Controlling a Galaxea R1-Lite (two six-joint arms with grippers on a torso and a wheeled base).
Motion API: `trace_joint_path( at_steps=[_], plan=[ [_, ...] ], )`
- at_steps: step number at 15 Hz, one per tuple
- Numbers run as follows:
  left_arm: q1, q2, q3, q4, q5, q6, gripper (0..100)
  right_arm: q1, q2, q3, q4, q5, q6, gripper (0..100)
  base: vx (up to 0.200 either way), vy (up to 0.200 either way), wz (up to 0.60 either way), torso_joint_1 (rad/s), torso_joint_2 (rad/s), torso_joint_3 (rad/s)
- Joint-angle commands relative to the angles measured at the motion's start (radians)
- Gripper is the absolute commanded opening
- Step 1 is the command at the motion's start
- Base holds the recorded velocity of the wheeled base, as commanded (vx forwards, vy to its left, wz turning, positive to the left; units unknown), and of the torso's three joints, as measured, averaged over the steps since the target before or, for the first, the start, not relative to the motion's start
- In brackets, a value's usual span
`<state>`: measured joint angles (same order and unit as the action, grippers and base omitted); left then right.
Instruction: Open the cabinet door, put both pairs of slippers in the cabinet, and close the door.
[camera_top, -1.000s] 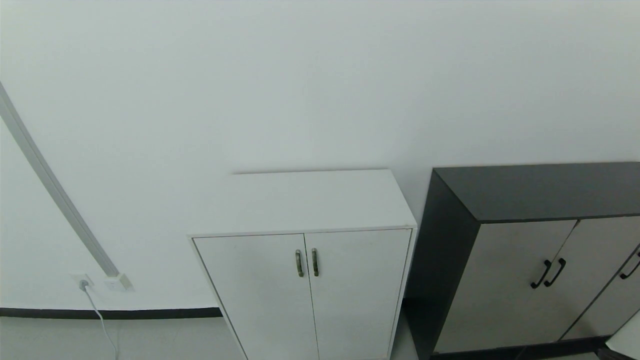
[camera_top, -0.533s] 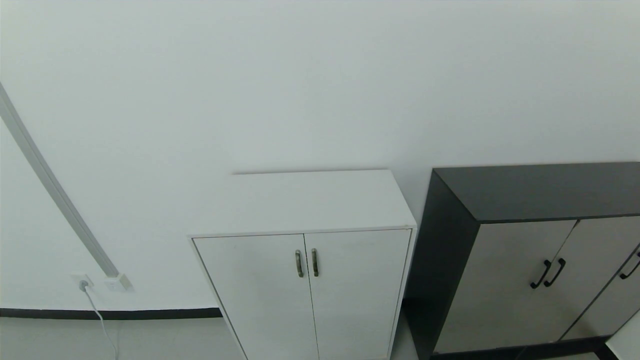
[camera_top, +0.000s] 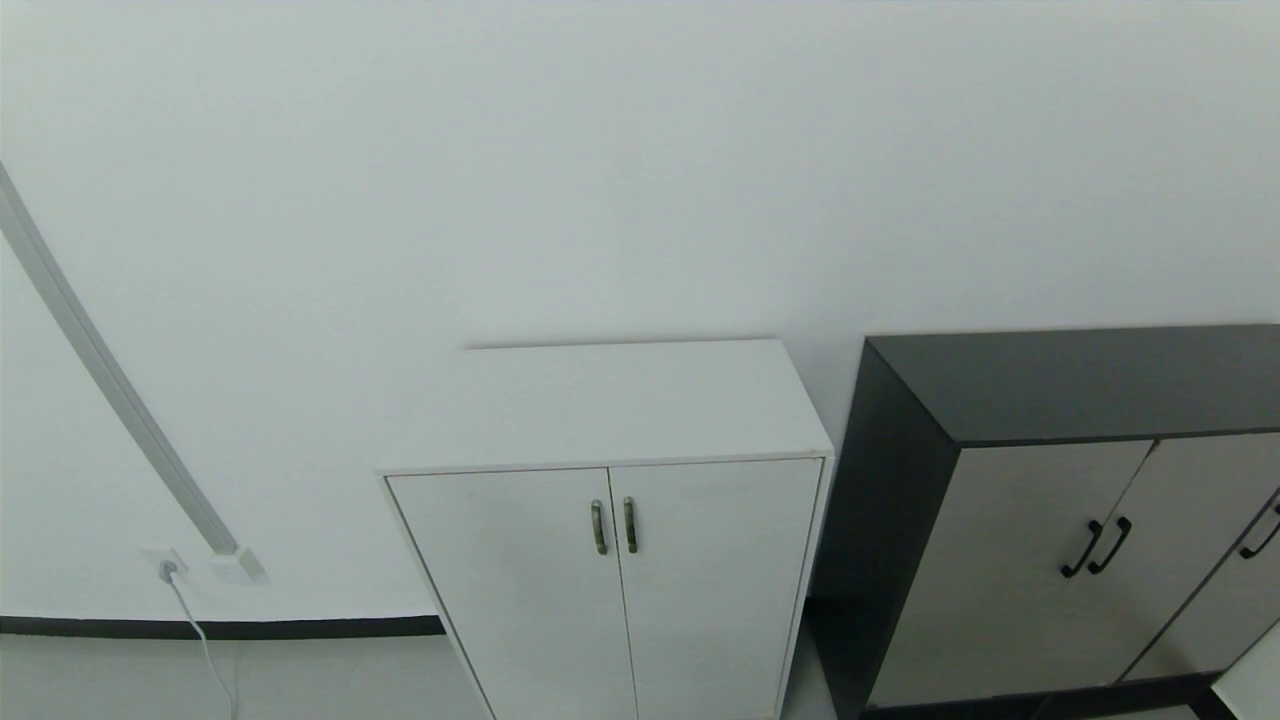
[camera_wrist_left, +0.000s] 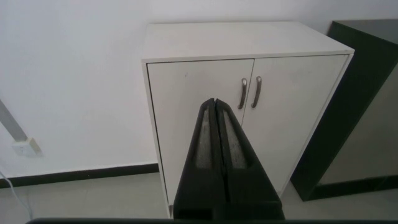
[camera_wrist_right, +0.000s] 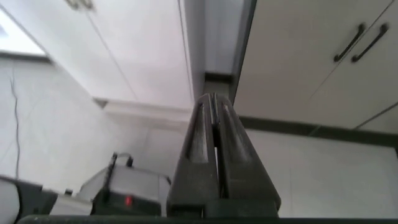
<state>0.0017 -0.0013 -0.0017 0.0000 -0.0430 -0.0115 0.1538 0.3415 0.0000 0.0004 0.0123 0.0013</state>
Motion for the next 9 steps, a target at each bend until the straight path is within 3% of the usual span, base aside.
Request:
trace_joint_path(
  at_steps=[1,9],
  plan=[
    [0.000,0.001,0.000,0.000,0.000,-0.001,0,-0.071,-0.116,0.000,0.000,0.000,0.000,0,0.000,0.000,0.00,0.000,0.00,0.000],
    [0.000,0.001,0.000,0.000,0.002,-0.004,0,-0.085,-0.246,0.000,-0.003,-0.009,0.032,0,0.000,0.000,0.00,0.000,0.00,0.000]
  ],
)
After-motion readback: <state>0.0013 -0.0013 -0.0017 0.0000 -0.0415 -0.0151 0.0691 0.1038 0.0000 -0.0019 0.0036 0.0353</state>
